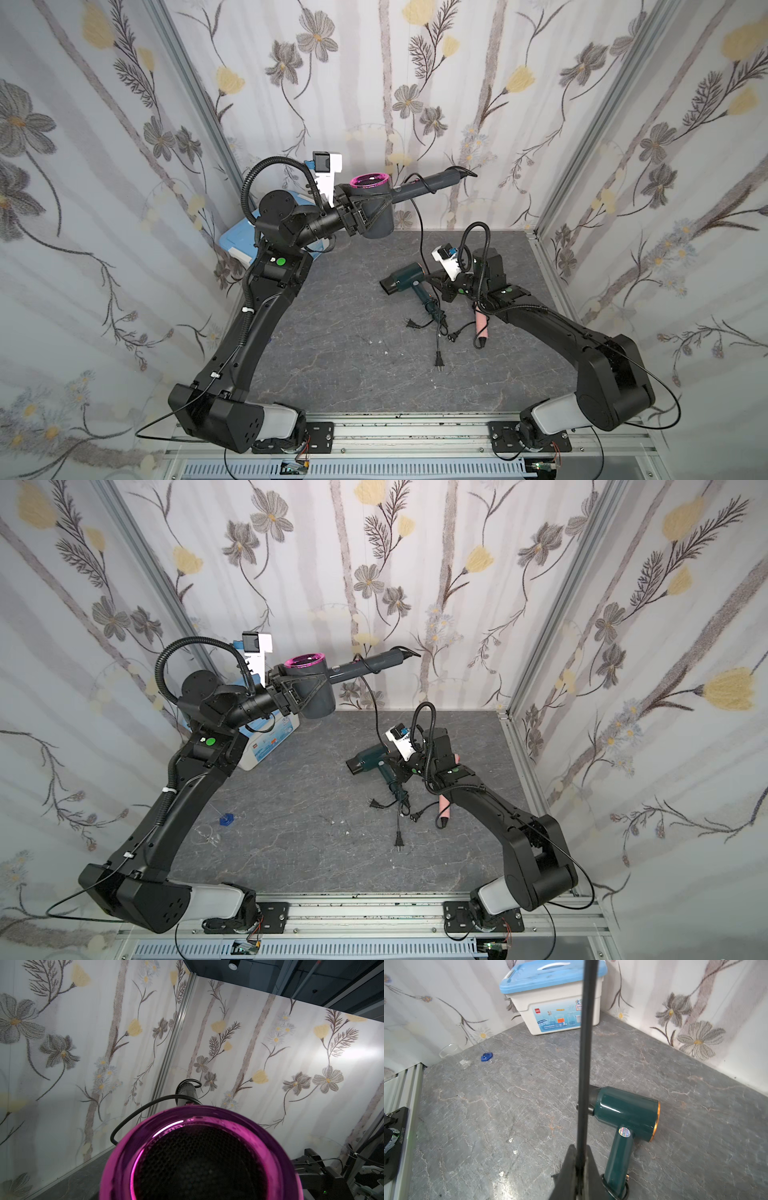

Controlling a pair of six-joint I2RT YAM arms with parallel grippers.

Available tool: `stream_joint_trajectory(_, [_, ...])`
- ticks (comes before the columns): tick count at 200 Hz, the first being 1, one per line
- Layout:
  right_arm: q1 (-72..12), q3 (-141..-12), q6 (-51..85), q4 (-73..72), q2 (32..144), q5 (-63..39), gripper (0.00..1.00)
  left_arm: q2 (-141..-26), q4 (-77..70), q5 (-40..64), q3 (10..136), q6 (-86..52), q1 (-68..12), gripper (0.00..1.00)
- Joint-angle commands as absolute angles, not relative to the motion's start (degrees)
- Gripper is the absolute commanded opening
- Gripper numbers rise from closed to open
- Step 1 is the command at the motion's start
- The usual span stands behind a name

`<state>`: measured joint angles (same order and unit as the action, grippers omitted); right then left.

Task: Wrap the cord around the hair dryer
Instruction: Wrap the power cord around the hair dryer.

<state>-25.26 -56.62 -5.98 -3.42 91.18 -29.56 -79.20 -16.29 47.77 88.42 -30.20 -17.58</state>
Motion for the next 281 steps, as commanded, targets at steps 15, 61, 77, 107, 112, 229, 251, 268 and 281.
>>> stream_joint_trajectory(15, [-28.98, -59.52, -10.73, 10.19, 82.66, -19.20, 0.00, -80.70, -4.35, 46.15, 92.05, -14.64, -17.52, 0.00])
stream_joint_trajectory(61, [-33.97, -73.50, -16.14, 30.24, 74.75, -8.80, 0.02, -82.49, 8.75, 46.12, 91.52, -2.43, -17.49, 0.00])
stream_joint_trajectory(77, [-34.98, -80.17, -17.74, 34.29, 74.48, -5.66, 0.01, -83.55, 11.12, 47.84, 91.14, -0.79, -17.66, 0.00])
stream_joint_trajectory(107, [-35.00, -92.31, -21.87, 40.01, 77.91, -0.61, 0.01, -84.92, 17.45, 51.09, 91.32, 2.95, -19.81, 0.00])
stream_joint_trajectory(112, [-34.92, -93.91, -22.68, 40.36, 78.61, 0.22, 0.01, -84.97, 18.72, 51.50, 91.36, 4.07, -20.41, 0.00])
stream_joint_trajectory(229, [-20.76, -114.26, -31.80, 40.48, 98.18, -13.71, 0.00, -82.56, 31.47, 68.20, 91.22, 14.33, -33.89, 0.00])
stream_joint_trajectory(251, [-18.84, -112.59, -31.89, 40.61, 101.55, -19.15, 0.00, -80.61, 23.14, 72.19, 90.71, 7.88, -33.88, 0.00])
stream_joint_trajectory(268, [-18.07, -110.42, -31.26, 40.08, 103.35, -23.48, 0.00, -79.52, 16.23, 73.43, 90.86, 3.12, -33.81, 0.00])
stream_joint_trajectory(281, [-17.61, -107.46, -30.19, 38.67, 103.80, -27.63, 0.00, -79.19, 12.15, 73.50, 91.27, 0.10, -33.48, 0.00])
